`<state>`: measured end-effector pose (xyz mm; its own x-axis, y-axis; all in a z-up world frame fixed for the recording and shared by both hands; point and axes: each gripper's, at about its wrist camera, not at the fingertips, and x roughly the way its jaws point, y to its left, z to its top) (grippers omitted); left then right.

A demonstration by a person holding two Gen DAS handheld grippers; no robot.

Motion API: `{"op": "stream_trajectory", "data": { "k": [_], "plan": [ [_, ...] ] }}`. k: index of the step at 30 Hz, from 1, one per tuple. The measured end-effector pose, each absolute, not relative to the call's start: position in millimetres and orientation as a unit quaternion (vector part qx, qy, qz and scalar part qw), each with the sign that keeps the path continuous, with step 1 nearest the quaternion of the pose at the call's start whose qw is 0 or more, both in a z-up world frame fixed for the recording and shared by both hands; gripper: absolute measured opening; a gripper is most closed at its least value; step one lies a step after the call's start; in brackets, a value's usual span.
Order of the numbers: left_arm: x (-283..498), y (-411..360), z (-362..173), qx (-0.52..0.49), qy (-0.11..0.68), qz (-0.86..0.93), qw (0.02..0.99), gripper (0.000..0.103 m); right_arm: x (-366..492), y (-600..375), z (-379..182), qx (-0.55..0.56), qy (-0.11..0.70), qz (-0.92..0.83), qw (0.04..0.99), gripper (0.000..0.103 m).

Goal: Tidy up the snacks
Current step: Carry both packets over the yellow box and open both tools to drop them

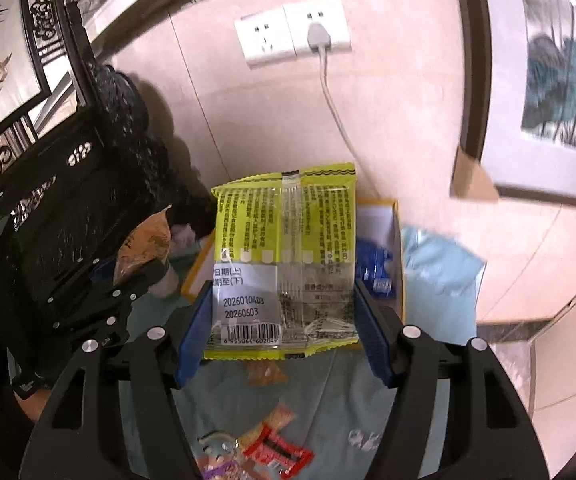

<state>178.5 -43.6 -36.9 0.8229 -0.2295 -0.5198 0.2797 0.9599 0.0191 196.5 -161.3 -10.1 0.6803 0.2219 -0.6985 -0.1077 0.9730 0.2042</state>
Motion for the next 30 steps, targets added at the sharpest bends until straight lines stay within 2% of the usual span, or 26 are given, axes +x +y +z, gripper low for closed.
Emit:
{"op": "stream_trajectory", "data": {
  "k": [10,30],
  "plan": [
    [225,-49,-13,0.055,0.252,-0.135,0.957,0.039,235,-168,20,0.057,0.369,0.086,0.924,0.067],
    [283,-35,-57,0.052,0.307,-0.096,0.945,0.039,287,-157,-21,0.055,0.397,0.073,0.913,0.067]
  ]
}}
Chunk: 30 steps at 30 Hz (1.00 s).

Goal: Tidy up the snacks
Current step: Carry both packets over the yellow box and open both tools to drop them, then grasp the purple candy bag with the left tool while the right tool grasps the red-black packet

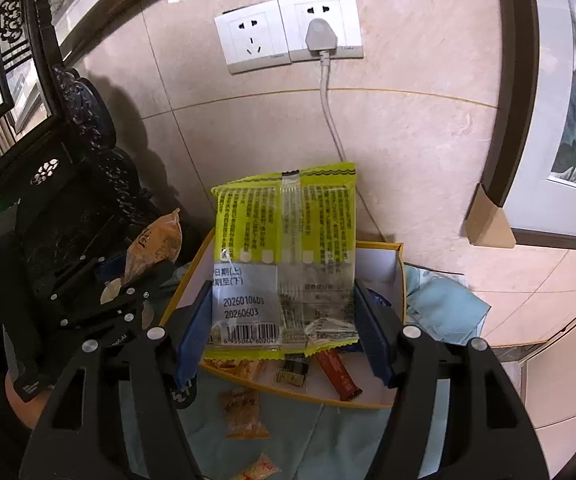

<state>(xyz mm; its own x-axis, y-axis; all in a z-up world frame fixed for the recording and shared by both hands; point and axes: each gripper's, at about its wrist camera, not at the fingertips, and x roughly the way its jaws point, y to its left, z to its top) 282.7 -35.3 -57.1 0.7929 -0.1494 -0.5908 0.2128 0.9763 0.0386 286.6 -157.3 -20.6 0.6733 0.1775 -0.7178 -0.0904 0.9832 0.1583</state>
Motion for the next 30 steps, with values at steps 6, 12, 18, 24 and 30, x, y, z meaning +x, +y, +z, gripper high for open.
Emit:
{"op": "stream_trajectory", "data": {
  "k": [6,12,18,24,30],
  "plan": [
    [317,-38,-90,0.081,0.369,-0.045,0.925,0.101,319,-158,-50,0.058,0.444,0.046,0.893,0.08],
    [307,-27,-121,0.086,0.404,-0.027,0.91,0.1,304,-170,-83,0.068,0.472,0.026,0.879,0.08],
    [278,-25,-139,0.062,0.425,-0.031,0.902,0.1,275,-171,-110,0.073,0.498,0.03,0.864,0.08],
    [237,-24,-162,0.041,0.451,-0.04,0.891,0.1,232,-162,-139,0.072,0.525,0.044,0.847,0.08],
    [182,-16,-188,0.007,0.478,-0.053,0.877,0.1,179,-153,-179,0.072,0.558,0.062,0.824,0.082]
  ]
}}
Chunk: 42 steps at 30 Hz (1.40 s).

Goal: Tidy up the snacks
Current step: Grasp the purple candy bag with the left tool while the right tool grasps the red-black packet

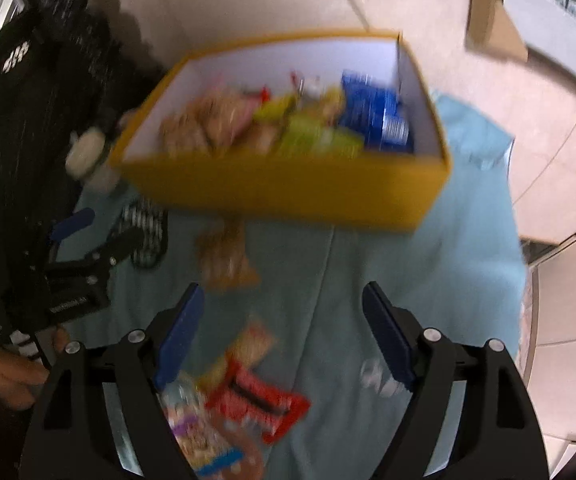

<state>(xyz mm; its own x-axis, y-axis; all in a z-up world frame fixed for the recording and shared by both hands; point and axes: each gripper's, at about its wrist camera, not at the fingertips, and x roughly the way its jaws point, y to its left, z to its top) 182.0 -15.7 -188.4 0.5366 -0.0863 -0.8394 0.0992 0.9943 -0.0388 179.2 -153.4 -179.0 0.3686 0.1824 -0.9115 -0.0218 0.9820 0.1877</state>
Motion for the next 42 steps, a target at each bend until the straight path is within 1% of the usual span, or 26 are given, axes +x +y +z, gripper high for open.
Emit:
{"op": "stream_trajectory", "data": {
  "k": [4,8,10,13,14,16,17,18,19,21,22,25,27,29,31,32,33,36,38,42],
  "plan": [
    [129,-22,-211,0.024,0.499,-0.092,0.861,0.1,142,-149,-210,0.061,0.581,0.073,0.808,0.082],
    [77,-37,-221,0.062,0.496,-0.172,0.849,0.1,111,-145,-234,0.05,0.6,0.083,0.794,0.082],
    [50,-47,-226,0.081,0.493,-0.216,0.839,0.1,103,-141,-240,0.039,0.604,0.091,0.791,0.088],
    [22,-65,-235,0.1,0.497,-0.261,0.821,0.1,99,-133,-247,0.024,0.599,0.114,0.792,0.089],
    [15,-72,-238,0.108,0.497,-0.27,0.818,0.1,99,-130,-249,0.017,0.596,0.122,0.794,0.089],
    [5,-85,-250,0.13,0.501,-0.273,0.811,0.101,101,-122,-258,-0.002,0.589,0.133,0.797,0.093],
    [4,-89,-258,0.142,0.51,-0.263,0.806,0.101,102,-118,-266,-0.014,0.594,0.131,0.793,0.093],
    [3,-92,-268,0.153,0.525,-0.25,0.799,0.101,103,-114,-279,-0.032,0.614,0.118,0.78,0.097],
    [-2,-92,-272,0.164,0.505,-0.253,0.808,0.101,100,-110,-284,-0.047,0.615,0.118,0.778,0.098],
    [0,-87,-280,0.154,0.507,-0.252,0.81,0.101,93,-96,-287,-0.098,0.616,0.125,0.772,0.099],
    [2,-82,-283,0.145,0.504,-0.251,0.813,0.097,91,-94,-287,-0.098,0.62,0.128,0.768,0.101],
    [6,-73,-291,0.146,0.491,-0.246,0.823,0.08,86,-100,-286,-0.071,0.62,0.125,0.771,0.102],
    [10,-71,-296,0.15,0.483,-0.237,0.829,0.08,81,-103,-286,-0.071,0.612,0.119,0.779,0.102],
    [17,-70,-298,0.137,0.474,-0.236,0.837,0.082,77,-98,-287,-0.089,0.614,0.108,0.777,0.102],
    [27,-65,-301,0.122,0.469,-0.237,0.842,0.094,77,-98,-287,-0.085,0.622,0.105,0.771,0.102],
    [31,-66,-306,0.123,0.466,-0.235,0.844,0.096,78,-97,-287,-0.088,0.624,0.105,0.769,0.1],
    [35,-67,-307,0.127,0.466,-0.233,0.844,0.097,79,-95,-285,-0.091,0.618,0.11,0.773,0.095],
    [44,-78,-326,0.153,0.485,-0.224,0.831,0.099,83,-80,-277,-0.121,0.594,0.111,0.787,0.094],
    [47,-79,-334,0.151,0.483,-0.218,0.835,0.101,86,-72,-281,-0.131,0.595,0.114,0.785,0.094],
    [54,-77,-344,0.146,0.485,-0.22,0.834,0.101,96,-69,-286,-0.102,0.596,0.125,0.787,0.093]
  ]
}}
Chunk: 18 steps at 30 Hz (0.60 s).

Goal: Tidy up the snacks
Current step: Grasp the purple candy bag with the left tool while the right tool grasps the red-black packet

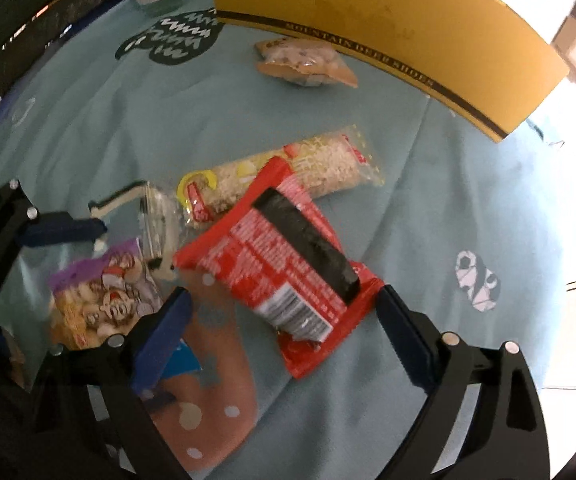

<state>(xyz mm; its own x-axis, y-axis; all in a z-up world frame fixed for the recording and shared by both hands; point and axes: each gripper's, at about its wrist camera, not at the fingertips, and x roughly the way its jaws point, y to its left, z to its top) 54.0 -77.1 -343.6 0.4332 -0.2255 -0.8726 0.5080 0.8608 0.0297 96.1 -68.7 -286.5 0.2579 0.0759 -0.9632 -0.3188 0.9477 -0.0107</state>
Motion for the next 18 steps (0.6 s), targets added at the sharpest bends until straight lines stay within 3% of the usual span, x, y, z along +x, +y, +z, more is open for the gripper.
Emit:
{"op": "stream_trajectory", "data": {
  "k": [3,5,8,15,17,18],
  "plan": [
    [50,-77,-345,0.144,0.481,-0.225,0.835,0.097,102,-66,-289,-0.1,0.591,0.134,0.789,0.086],
    [50,-74,-345,0.147,0.467,-0.238,0.839,0.071,103,-62,-288,-0.102,0.586,0.144,0.791,0.079],
    [52,-74,-342,0.142,0.462,-0.239,0.842,0.054,101,-78,-280,-0.103,0.582,0.147,0.793,0.072],
    [57,-74,-342,0.142,0.467,-0.229,0.842,0.052,102,-79,-282,-0.093,0.585,0.149,0.792,0.064],
    [48,-76,-336,0.147,0.467,-0.22,0.844,0.063,102,-75,-284,-0.095,0.586,0.15,0.791,0.068],
    [46,-75,-334,0.147,0.468,-0.213,0.845,0.068,102,-72,-285,-0.096,0.588,0.151,0.789,0.078]
  ]
}}
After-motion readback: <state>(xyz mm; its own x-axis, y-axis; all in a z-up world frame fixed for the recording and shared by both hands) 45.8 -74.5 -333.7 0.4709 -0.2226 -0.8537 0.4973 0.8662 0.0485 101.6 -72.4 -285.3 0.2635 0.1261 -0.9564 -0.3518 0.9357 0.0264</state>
